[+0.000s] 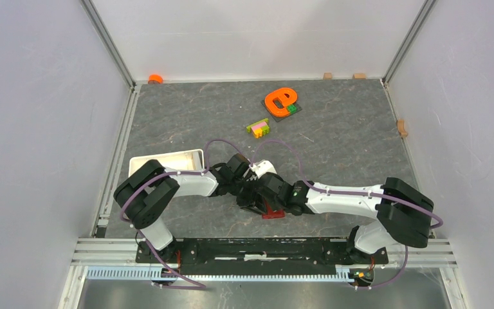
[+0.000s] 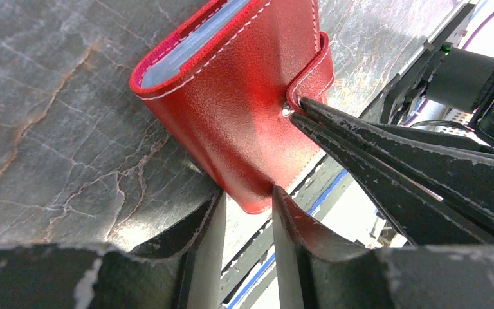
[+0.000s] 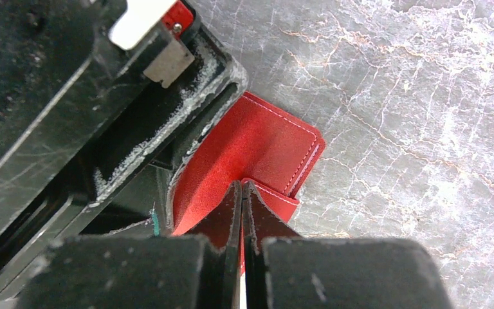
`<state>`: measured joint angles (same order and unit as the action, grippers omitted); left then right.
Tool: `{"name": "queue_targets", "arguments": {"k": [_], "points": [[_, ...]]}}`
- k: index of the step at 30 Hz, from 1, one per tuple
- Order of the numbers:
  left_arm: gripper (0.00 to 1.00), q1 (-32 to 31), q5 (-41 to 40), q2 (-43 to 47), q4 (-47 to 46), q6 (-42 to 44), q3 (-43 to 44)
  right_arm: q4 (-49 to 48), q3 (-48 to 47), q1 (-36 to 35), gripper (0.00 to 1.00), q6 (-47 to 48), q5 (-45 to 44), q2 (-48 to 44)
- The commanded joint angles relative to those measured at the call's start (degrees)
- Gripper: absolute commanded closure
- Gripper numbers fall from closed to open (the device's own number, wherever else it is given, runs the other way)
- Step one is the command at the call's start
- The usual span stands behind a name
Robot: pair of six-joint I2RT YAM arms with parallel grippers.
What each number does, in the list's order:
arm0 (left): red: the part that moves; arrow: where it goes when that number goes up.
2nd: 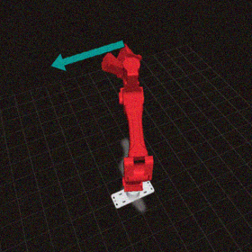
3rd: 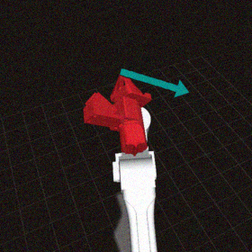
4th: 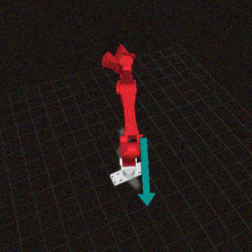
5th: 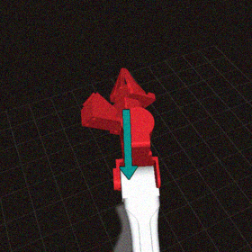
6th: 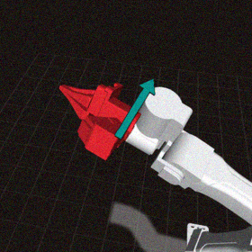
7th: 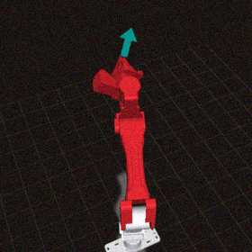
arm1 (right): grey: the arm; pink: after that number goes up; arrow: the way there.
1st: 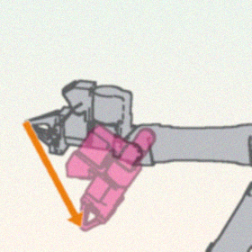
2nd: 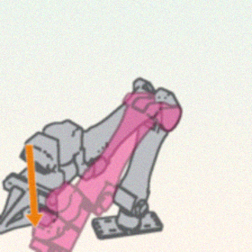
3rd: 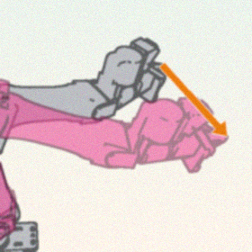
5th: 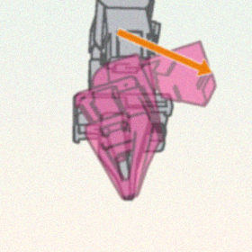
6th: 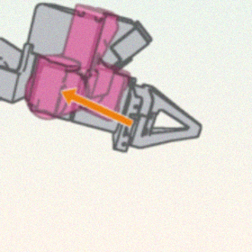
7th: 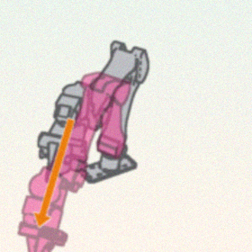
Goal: Put the credit cards into the card holder
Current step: Close the card holder at the center of the board.
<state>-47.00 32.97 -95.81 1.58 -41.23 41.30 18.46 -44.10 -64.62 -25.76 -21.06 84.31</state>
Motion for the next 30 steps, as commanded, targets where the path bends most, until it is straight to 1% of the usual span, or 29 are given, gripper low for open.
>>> {"name": "queue_targets", "arguments": {"k": [1,9,20,24,30], "points": [[0.61,-0.37,0.48,-0.65,-0.71,-1.13,1.64,-4.0,0.23,-0.91,1.0,-2.01,1.76,-2.02],[0.61,-0.37,0.34,-0.69,-0.53,-1.04,1.73,-3.61,1.24,-0.96,1.0,-2.1,2.91,-2.85],[0.61,-0.37,0.22,-0.68,-0.2,-0.78,1.83,-6.21,3.57,-1.26,1.0,-2.58,3.92,-1.77],[0.62,-0.36,0.08,-0.6,0.03,-0.69,1.86,-5.05,4.27,-1.73,1.0,-4.22,3.32,-1.93],[0.62,-0.32,0.01,-0.58,0.11,-0.6,1.96,-3.37,8.34,-2.0,1.0,-8.55,1.27,-3.77]]}}
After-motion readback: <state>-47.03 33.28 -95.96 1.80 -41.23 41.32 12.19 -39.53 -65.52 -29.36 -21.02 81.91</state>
